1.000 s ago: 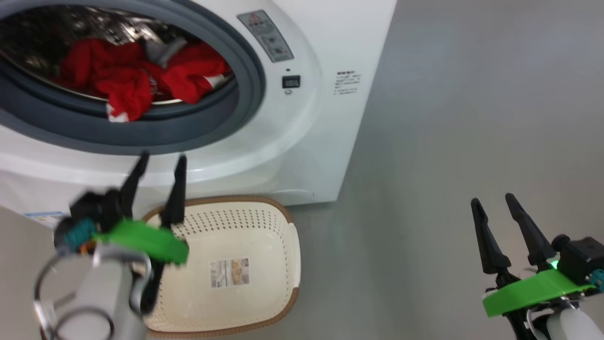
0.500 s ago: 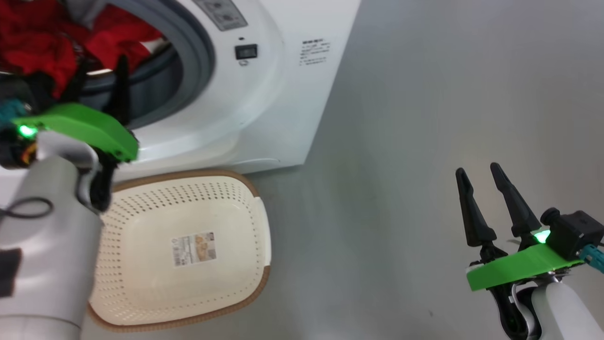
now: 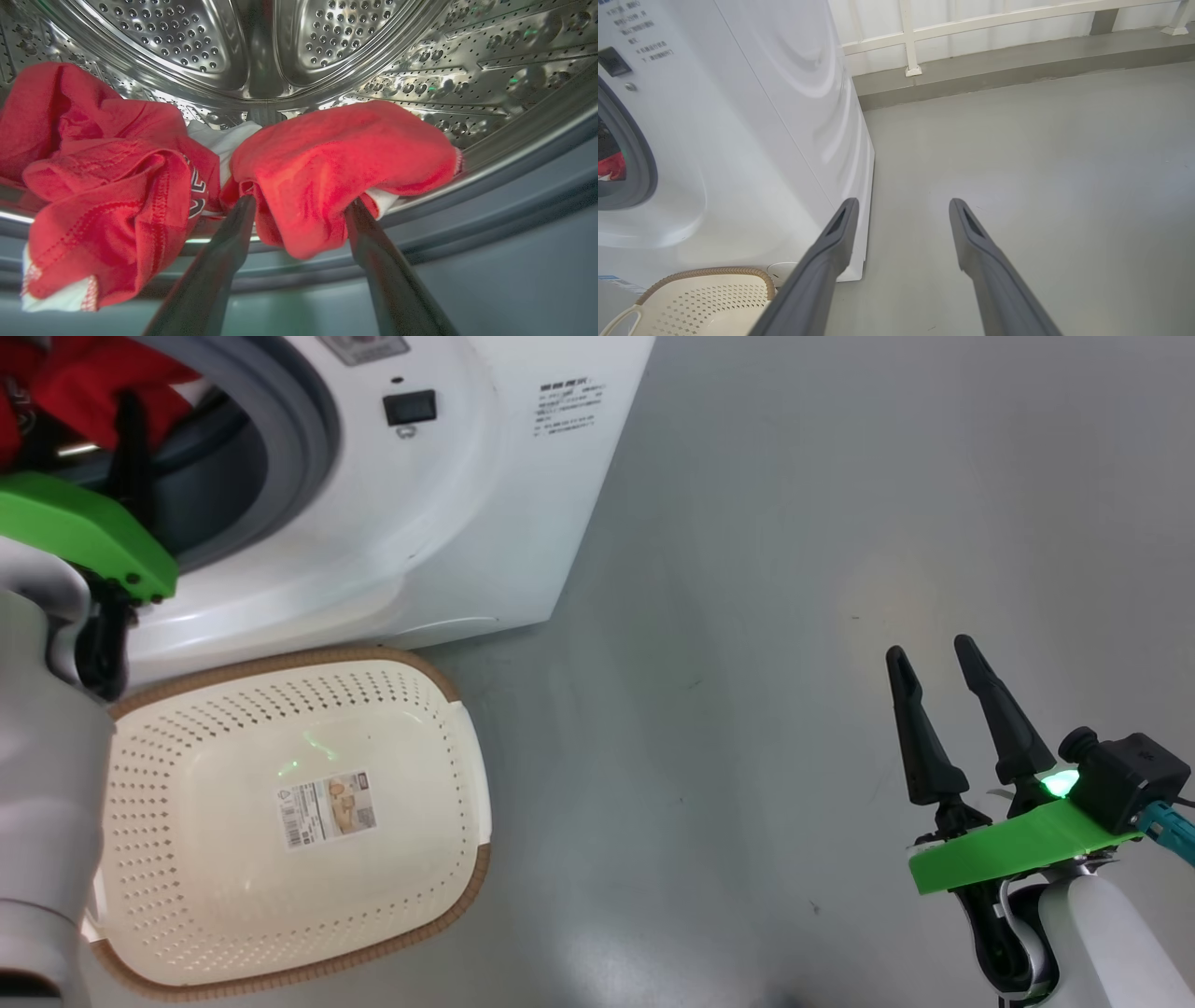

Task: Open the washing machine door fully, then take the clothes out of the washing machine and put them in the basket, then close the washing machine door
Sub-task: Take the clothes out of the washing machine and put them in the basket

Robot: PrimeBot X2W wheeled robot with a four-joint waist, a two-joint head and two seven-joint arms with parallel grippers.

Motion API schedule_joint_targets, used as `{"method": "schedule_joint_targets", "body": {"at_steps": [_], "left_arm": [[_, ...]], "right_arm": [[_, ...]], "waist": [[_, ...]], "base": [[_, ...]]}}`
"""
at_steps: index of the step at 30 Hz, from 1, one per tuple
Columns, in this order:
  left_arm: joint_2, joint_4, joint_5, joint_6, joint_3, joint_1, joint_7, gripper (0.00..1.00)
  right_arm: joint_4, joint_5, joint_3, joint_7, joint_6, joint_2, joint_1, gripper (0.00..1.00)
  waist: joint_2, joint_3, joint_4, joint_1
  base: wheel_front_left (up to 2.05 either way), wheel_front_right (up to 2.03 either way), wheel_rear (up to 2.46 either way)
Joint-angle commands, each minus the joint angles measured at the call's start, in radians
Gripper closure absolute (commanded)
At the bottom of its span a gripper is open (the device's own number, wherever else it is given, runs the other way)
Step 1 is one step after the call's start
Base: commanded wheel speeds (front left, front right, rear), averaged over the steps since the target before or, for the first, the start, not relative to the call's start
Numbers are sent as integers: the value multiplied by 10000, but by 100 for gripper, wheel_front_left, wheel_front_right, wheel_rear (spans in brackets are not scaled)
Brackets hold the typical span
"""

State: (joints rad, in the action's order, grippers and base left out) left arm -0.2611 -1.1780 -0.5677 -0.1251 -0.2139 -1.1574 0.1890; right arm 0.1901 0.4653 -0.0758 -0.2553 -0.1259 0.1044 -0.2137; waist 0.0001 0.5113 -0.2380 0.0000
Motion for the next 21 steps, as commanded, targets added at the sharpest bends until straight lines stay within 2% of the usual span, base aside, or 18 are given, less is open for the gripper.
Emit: {"method": "schedule_joint_targets", "body": {"at_steps": [1, 11, 12, 14, 16, 21], "left_arm": [[-501, 93, -26, -56, 95, -211, 2, 0], [-612, 36, -460, -56, -543, -448, 6, 0], [-637, 92, -528, -56, -622, -440, 27, 12], [-642, 259, -714, -56, -800, -383, 68, 54], [-694, 393, -874, -56, -965, -333, 156, 100], [-773, 586, -1307, -56, -1250, -158, 419, 100]], "right_arm": [[-258, 16, -186, -65, -48, 70, -126, 0], [-234, 31, -326, -65, -48, 100, -243, 0], [-240, 33, -338, -65, -48, 99, -255, 0], [-243, 41, -343, -65, -48, 97, -278, 0], [-247, 46, -328, -65, -48, 96, -284, 0], [-224, 27, -278, -65, -48, 78, -255, 0]], "waist": [[-1, 55, -47, 0], [-1, 150, -146, 0], [-1, 159, -160, 0], [-1, 173, -178, 0], [-1, 173, -182, 0], [-1, 62, -158, 0]], "base": [[0, 0, 0], [0, 0, 0], [0, 0, 0], [0, 0, 0], [0, 0, 0], [0, 0, 0]]}}
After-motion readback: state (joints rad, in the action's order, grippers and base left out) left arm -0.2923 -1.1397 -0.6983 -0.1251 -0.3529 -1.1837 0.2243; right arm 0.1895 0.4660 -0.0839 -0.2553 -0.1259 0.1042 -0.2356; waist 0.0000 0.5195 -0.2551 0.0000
